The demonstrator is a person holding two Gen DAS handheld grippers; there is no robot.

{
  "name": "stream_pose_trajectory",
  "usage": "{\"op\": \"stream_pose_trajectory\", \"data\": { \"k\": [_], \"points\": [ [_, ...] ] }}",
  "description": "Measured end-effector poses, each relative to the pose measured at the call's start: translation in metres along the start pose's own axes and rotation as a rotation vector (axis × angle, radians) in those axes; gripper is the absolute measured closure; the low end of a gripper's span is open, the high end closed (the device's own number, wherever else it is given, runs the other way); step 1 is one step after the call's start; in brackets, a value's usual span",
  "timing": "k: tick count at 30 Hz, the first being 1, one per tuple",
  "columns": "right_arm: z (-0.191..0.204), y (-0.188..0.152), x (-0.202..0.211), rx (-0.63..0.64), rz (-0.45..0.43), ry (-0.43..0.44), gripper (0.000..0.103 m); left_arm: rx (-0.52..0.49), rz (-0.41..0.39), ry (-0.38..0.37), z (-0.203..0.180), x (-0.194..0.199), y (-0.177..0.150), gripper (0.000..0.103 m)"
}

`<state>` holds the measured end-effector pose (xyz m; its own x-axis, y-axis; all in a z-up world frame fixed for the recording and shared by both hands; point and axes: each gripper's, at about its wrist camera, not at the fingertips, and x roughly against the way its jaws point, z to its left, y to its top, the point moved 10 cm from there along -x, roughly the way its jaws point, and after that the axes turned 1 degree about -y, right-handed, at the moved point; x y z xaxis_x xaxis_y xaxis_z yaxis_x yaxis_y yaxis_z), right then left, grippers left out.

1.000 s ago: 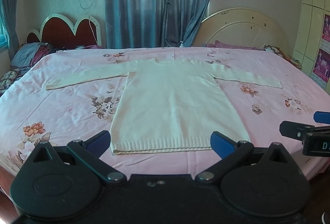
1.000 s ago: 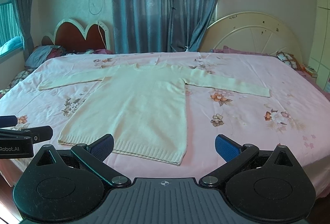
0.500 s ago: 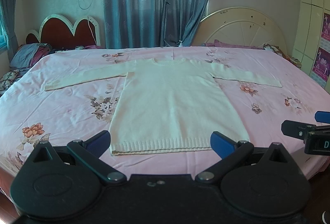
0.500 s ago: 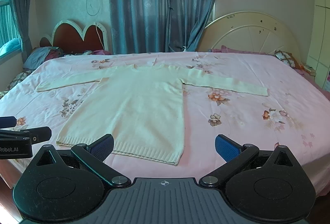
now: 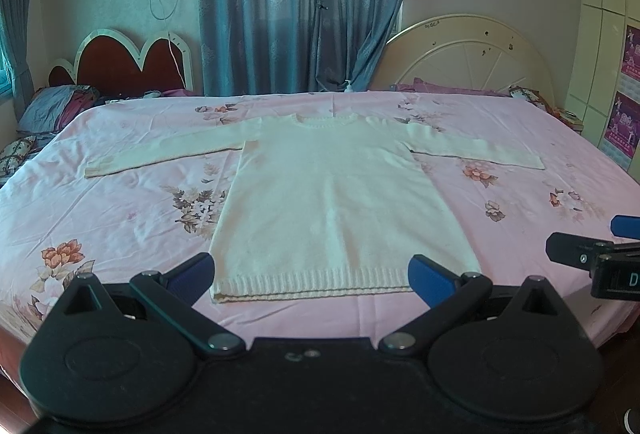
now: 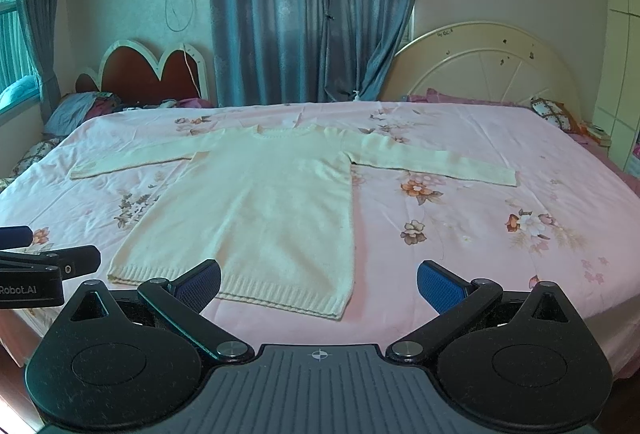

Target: Fold small clothes

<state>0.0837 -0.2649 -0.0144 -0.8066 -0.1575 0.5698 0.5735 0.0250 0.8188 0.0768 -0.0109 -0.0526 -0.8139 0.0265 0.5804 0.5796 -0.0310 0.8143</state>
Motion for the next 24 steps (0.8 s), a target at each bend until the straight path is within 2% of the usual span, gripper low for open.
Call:
{"op": "stream_pose_trajectory", "data": {
  "k": [24],
  "points": [
    [-0.0010,0.0004,0.0009,0.001,0.000,-0.002,0.000,-0.001,0.000,0.001,-0.0023,0.0003,0.0006,0.000]
  ]
}}
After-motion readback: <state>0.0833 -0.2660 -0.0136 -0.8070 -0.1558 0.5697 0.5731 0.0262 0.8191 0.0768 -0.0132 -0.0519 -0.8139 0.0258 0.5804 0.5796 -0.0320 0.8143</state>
